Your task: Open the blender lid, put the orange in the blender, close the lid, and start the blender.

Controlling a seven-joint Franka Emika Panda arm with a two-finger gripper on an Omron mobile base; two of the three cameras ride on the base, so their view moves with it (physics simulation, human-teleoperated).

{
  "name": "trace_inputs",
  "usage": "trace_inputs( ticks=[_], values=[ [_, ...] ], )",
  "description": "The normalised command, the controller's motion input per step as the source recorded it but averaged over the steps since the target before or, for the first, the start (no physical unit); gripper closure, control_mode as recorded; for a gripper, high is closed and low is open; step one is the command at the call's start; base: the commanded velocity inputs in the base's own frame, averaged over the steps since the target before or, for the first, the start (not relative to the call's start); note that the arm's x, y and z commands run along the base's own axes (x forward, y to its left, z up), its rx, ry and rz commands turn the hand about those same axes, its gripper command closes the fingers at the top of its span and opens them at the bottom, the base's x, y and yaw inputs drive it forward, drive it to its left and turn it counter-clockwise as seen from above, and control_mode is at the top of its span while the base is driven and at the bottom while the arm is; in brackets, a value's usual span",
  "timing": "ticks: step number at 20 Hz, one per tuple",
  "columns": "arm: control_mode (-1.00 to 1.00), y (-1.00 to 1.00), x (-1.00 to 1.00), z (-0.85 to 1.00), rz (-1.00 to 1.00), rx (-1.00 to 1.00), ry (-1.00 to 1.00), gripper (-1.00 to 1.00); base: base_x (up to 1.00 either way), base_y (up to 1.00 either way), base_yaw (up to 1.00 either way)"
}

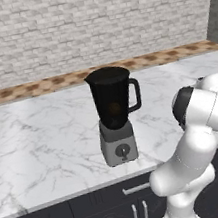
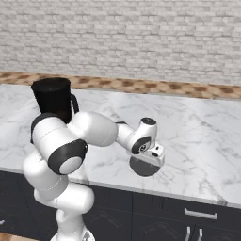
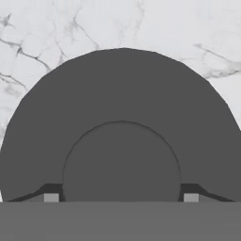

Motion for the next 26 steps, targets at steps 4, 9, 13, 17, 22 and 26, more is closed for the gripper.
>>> trace_inputs(
  ticks=[4, 9, 13, 17, 22, 26],
  values=[
    [-1.0, 0.0, -0.02, 0.66, 0.11, 0.0, -0.18, 1.0, 0.0, 0.0, 0.0],
    [-1.0, 0.2, -0.16, 0.97, 0.09, -0.02, -0.19, 1.0, 0.0, 0.0, 0.0],
    [-1.0, 0.59, -0.08, 1.0, 0.07, -0.1, -0.09, 1.0, 0.0, 0.0, 0.0],
    [-1.0, 0.64, -0.02, 1.0, 0.09, -0.1, -0.06, 1.0, 0.0, 0.0, 0.0],
    [-1.0, 0.55, -0.1, 1.0, 0.08, -0.09, -0.09, 1.0, 0.0, 0.0, 0.0],
    [-1.0, 0.4, -0.22, 1.0, 0.07, -0.04, -0.09, 1.0, 0.0, 0.0, 0.0]
  ],
)
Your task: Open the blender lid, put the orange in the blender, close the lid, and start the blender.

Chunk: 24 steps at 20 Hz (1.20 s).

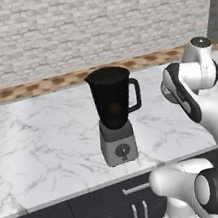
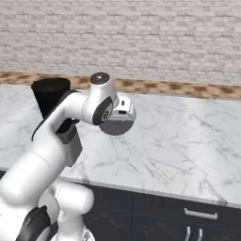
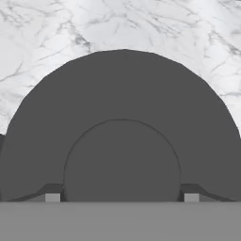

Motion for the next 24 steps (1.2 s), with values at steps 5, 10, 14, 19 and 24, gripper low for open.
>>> trace_inputs(
  ticks=[5, 10, 14, 19, 24],
  values=[
    [-1.0, 0.31, -0.22, 1.0, 0.06, 0.0, -0.05, 1.0, 0.0, 0.0, 0.0],
    [-1.0, 0.42, -0.14, 0.98, 0.06, 0.0, -0.05, 1.0, 0.0, 0.0, 0.0],
    [-1.0, 0.51, -0.07, 0.78, 0.08, 0.0, -0.15, 1.0, 0.0, 0.0, 0.0],
    [-1.0, 0.63, -0.09, 0.66, 0.05, 0.0, -0.08, 1.0, 0.0, 0.0, 0.0],
    [-1.0, 0.67, -0.03, 0.52, 0.05, 0.0, -0.11, 1.0, 0.0, 0.0, 0.0]
  ],
)
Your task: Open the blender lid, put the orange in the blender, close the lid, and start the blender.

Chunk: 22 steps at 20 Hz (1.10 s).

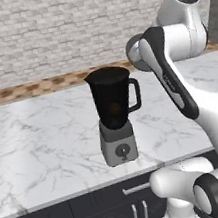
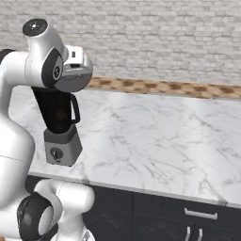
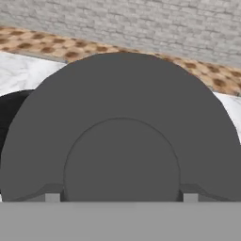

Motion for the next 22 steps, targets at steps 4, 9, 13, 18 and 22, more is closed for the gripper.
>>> trace_inputs(
  ticks=[4, 9, 13, 18, 22],
  values=[
    [-1.0, 0.67, 0.1, 0.27, 0.06, 0.0, -0.01, 1.0, 0.0, 0.0, 0.0],
    [-1.0, 0.54, 0.26, 0.08, 0.02, 0.0, 0.07, 1.0, 0.0, 0.0, 0.0],
    [-1.0, 0.55, 0.25, 0.03, 0.0, 0.0, 0.2, 1.0, 0.0, 0.0, 0.0],
    [-1.0, 0.42, 0.28, 0.01, 0.0, 0.0, 0.27, 1.0, 0.0, 0.0, 0.0],
    [-1.0, 0.09, 0.57, -0.01, 0.0, -0.01, 0.26, 1.0, 0.0, 0.0, 0.0]
  ],
)
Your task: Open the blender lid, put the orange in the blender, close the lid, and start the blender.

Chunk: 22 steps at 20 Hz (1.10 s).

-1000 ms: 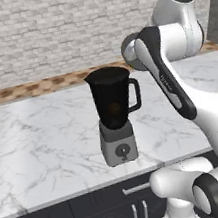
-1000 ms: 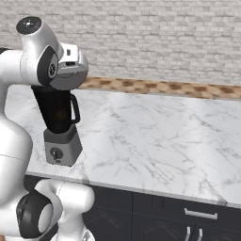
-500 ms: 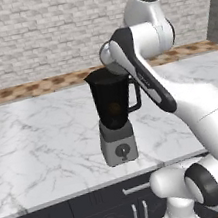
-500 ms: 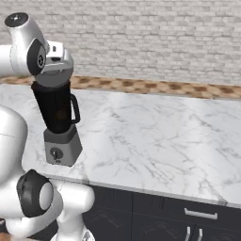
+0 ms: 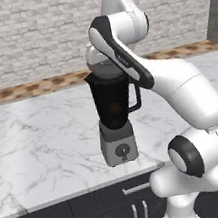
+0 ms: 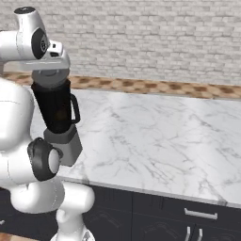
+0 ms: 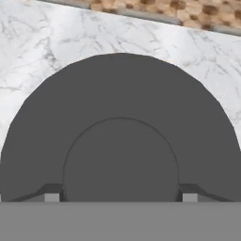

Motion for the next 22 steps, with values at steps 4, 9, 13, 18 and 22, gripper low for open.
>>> trace_inputs(
  ticks=[4, 9, 13, 18, 22],
  values=[
    [-1.0, 0.0, 0.43, -0.16, 0.0, -0.03, 0.2, 1.0, 0.0, 0.0, 0.0],
    [-1.0, 0.0, -0.01, -0.3, 0.04, -0.06, 0.02, 1.0, 0.0, 0.0, 0.0],
    [-1.0, 0.0, -0.06, -0.31, 0.04, -0.08, 0.0, 1.0, 0.0, 0.0, 0.0],
    [-1.0, 0.0, -0.11, -0.19, 0.03, -0.02, 0.0, 1.0, 0.0, 0.0, 0.0],
    [-1.0, 0.05, -0.26, 0.0, 0.0, 0.0, 0.0, 1.0, 0.0, 0.0, 0.0]
  ],
)
